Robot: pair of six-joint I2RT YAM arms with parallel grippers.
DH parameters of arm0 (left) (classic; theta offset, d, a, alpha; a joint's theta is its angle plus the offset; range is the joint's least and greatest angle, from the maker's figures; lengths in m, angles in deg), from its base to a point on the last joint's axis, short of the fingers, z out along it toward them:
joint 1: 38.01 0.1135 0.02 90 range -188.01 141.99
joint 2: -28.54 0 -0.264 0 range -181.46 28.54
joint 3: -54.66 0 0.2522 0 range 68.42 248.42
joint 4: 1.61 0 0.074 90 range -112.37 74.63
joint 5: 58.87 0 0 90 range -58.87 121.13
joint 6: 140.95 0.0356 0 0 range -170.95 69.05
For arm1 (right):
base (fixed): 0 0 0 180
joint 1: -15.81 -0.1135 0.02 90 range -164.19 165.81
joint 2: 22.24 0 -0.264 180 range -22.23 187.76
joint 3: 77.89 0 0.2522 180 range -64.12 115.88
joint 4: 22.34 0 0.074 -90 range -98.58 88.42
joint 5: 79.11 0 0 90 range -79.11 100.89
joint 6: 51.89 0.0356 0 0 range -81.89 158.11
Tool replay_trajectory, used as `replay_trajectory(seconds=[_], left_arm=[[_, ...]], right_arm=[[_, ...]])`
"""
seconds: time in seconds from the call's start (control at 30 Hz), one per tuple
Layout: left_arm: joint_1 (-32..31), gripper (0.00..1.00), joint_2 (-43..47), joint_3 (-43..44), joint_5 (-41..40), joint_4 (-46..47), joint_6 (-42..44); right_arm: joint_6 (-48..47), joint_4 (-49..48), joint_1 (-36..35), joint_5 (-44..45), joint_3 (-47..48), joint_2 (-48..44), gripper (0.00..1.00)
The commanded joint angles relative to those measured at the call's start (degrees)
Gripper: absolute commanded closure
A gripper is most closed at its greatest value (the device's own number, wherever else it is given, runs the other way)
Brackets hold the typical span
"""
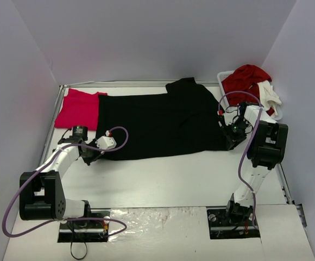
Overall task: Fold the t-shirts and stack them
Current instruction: Fold the flattened tshirt in 1/3 of the way
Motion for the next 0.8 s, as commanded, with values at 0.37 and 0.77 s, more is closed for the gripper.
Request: replay_trajectory(seconds=[0.37,0.77], left_arm=[[1.2,0.98,3.5,1.1,1.6,-3.4,0.4],[2.7,0.98,11.2,3.3,2.9,-16.2,7.7]], right_arm=[[-2.5,4.8,1.2,0.1,0.8,0.6,1.0],[-7.7,12.9,2.4,2.2,-3.0,-10.2,1.0]])
